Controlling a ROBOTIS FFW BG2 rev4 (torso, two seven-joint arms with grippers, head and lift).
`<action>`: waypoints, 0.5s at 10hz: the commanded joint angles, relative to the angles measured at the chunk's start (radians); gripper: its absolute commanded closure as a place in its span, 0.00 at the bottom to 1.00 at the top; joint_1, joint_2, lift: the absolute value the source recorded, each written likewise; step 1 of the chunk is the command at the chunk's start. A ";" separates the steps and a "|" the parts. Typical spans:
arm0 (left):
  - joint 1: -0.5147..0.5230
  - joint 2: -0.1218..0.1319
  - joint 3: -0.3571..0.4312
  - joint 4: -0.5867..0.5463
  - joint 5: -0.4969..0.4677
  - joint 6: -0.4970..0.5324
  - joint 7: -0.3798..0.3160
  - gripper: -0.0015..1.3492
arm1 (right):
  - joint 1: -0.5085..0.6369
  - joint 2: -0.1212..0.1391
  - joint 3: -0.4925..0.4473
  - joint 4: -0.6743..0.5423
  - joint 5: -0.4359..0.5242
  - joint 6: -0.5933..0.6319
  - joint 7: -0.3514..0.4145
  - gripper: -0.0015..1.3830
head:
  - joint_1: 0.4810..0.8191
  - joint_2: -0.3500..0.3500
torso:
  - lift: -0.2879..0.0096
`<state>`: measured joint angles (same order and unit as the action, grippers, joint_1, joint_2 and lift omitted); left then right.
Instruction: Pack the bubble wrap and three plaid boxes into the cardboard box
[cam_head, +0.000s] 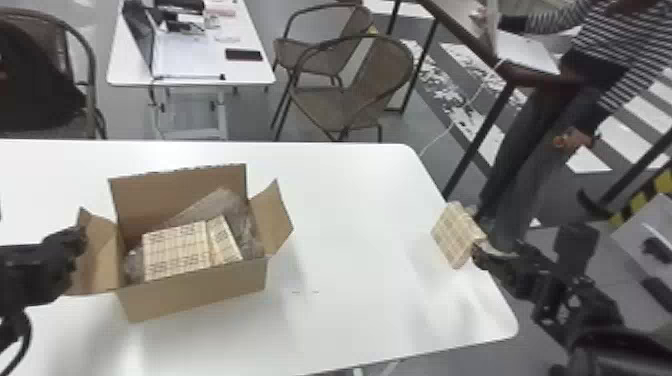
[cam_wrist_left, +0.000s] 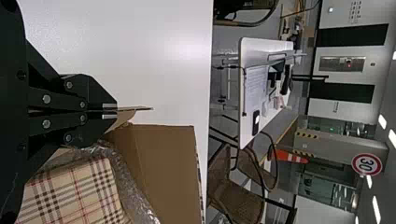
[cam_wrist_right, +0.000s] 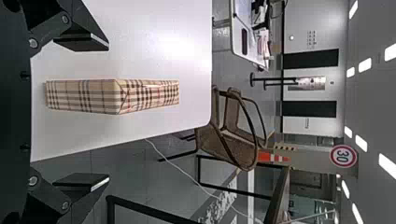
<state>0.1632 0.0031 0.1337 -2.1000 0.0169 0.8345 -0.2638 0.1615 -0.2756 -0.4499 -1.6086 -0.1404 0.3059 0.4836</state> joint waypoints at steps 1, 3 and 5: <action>-0.001 -0.006 0.000 0.000 0.000 0.000 0.000 0.90 | -0.027 0.007 0.016 0.010 0.058 0.009 0.000 0.21 | 0.63 0.14 | 0.66; -0.001 -0.006 0.000 0.000 0.000 0.000 0.000 0.90 | -0.074 0.022 0.023 0.085 0.087 -0.007 0.004 0.21 | 0.63 0.15 | 0.66; -0.001 -0.006 0.000 0.000 0.002 -0.002 0.000 0.90 | -0.116 0.003 0.053 0.156 0.090 -0.037 0.020 0.21 | 0.63 0.16 | 0.66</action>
<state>0.1626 0.0031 0.1334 -2.1000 0.0173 0.8337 -0.2638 0.0576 -0.2669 -0.4069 -1.4726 -0.0517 0.2787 0.5033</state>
